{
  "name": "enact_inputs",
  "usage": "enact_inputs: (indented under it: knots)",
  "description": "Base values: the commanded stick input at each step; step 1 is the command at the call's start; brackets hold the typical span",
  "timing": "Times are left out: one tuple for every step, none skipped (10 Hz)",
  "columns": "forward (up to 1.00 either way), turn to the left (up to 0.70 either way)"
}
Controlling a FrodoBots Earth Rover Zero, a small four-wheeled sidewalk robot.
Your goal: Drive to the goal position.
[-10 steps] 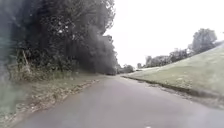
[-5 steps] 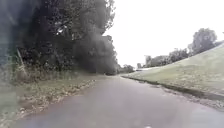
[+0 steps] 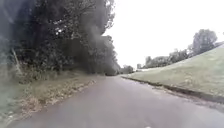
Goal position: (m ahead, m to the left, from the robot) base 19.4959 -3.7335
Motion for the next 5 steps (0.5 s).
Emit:
enact_inputs:
  knots:
    - [0.45, 0.00]
    - [0.45, 0.00]
    - [0.45, 0.00]
    - [0.45, 0.00]
    - [0.45, 0.00]
